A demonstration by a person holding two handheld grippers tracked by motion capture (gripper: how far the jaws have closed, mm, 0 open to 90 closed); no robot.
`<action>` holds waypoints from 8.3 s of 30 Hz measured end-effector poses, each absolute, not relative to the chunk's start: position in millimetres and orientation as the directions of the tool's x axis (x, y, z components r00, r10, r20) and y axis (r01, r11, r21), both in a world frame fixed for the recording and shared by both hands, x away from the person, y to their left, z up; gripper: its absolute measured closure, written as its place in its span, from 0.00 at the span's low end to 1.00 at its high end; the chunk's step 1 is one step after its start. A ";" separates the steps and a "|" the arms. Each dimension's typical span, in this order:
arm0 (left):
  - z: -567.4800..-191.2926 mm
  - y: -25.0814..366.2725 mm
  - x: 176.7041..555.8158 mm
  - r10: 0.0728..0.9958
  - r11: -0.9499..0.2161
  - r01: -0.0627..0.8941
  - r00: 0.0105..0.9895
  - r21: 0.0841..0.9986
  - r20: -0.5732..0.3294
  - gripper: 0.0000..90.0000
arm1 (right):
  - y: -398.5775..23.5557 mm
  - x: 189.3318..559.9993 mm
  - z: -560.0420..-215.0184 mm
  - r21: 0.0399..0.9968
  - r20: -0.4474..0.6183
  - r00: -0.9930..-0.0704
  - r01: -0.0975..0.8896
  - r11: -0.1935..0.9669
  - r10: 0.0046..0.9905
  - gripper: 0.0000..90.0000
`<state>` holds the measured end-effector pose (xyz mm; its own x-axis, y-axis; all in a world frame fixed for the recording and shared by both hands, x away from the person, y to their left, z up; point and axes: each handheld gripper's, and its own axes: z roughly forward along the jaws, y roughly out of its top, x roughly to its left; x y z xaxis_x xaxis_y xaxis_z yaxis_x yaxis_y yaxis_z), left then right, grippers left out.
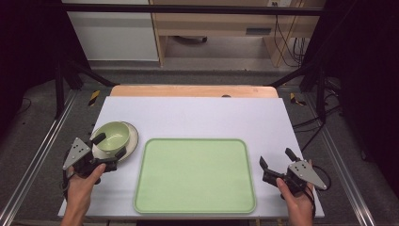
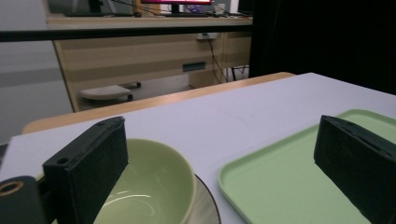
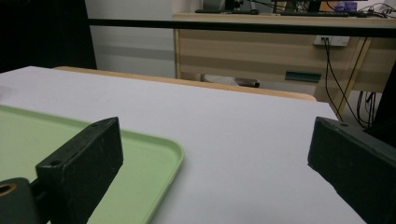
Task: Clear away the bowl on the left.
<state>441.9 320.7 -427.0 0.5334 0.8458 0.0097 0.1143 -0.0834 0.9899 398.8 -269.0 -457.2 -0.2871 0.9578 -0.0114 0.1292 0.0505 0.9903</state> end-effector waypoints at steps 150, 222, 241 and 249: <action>-417.0 375.0 509.7 0.938 0.100 0.611 0.206 0.785 -0.280 0.91 | -263.3 403.6 -461.0 0.986 -0.014 -0.304 0.151 0.063 0.953 0.04; -398.2 297.5 504.8 0.856 -0.049 0.593 0.439 0.804 -0.272 0.91 | -262.3 400.5 -456.6 0.992 -0.102 -0.270 0.046 0.119 0.957 0.06; -402.5 266.1 500.7 0.828 -0.117 0.590 0.502 0.799 -0.249 0.91 | -258.6 400.0 -457.2 0.991 -0.108 -0.293 0.049 0.128 0.950 0.06; -405.1 252.6 499.8 0.811 -0.145 0.590 0.530 0.794 -0.246 0.91 | -259.0 402.0 -458.0 0.990 -0.104 -0.291 0.057 0.126 0.951 0.06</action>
